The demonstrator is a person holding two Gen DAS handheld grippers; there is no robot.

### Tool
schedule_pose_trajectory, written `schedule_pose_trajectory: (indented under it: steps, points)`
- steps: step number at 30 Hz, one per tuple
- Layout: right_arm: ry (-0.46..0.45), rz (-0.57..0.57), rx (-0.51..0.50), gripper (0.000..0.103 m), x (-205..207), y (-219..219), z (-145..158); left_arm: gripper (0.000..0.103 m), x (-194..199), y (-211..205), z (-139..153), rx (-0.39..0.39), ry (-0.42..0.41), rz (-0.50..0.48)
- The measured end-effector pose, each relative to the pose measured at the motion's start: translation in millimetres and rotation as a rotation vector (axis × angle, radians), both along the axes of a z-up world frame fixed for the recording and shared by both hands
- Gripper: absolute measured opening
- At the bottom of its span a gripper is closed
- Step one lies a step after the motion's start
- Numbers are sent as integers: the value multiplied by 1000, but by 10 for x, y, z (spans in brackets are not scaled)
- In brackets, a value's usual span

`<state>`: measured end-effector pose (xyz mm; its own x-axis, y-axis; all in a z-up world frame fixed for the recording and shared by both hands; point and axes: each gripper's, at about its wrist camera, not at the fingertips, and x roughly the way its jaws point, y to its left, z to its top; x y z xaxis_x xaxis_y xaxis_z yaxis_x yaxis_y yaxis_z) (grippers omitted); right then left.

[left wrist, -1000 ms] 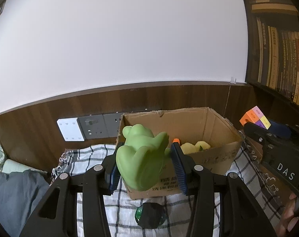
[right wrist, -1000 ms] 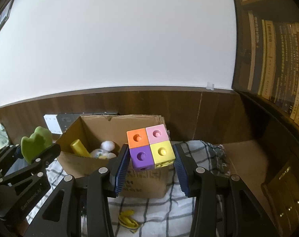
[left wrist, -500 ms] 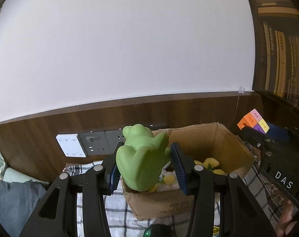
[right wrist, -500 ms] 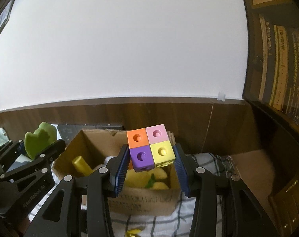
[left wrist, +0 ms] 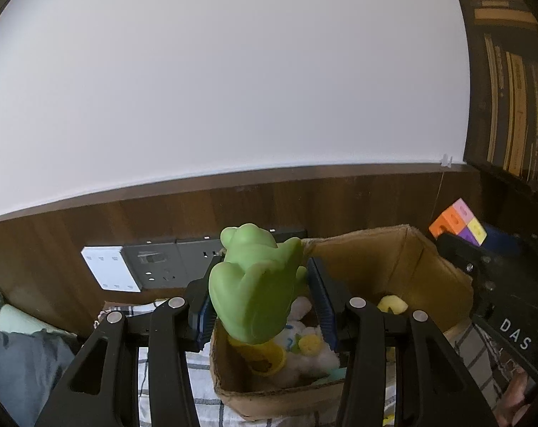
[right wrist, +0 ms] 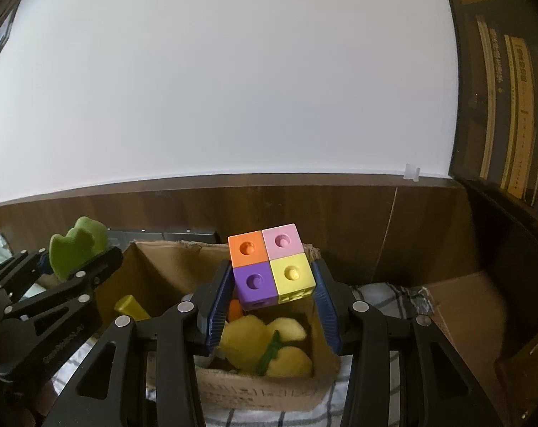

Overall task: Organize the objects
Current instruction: 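Lift the green frog and foam cubes and carry them over the box, then open both tools to drop the frog and cubes into the box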

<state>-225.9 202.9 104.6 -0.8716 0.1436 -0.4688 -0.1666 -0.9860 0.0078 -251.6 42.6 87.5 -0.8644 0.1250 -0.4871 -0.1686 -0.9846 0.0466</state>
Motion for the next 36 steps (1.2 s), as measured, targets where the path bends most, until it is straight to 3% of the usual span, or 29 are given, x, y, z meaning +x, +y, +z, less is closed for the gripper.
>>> schedule_pose_trajectory:
  steps: [17,19,20,21,24,27,32,36]
  points:
    - [-8,0,25,45,-147,31,-160,49,-120,5,-76,-7,-3,-10]
    - [-6,0,28,45,-145,26,-162,55,-102,-2,-52,-7,7,-6]
    - [-6,1,32,48,-144,23,-163,66,-91,-4,-43,-8,13,-4]
    - [-1,-3,37,58,-135,19,-158,76,-73,-4,-33,-10,24,1]
    - [31,-31,53,77,-54,8,-117,86,-32,-7,-6,-23,49,23]
    - [51,-50,46,86,0,41,-77,93,-32,-27,7,-21,46,35]
    - [54,-62,36,88,31,83,-61,103,6,-10,17,-39,62,64]
    - [48,-74,31,92,20,123,-86,103,24,-47,34,-48,73,106]
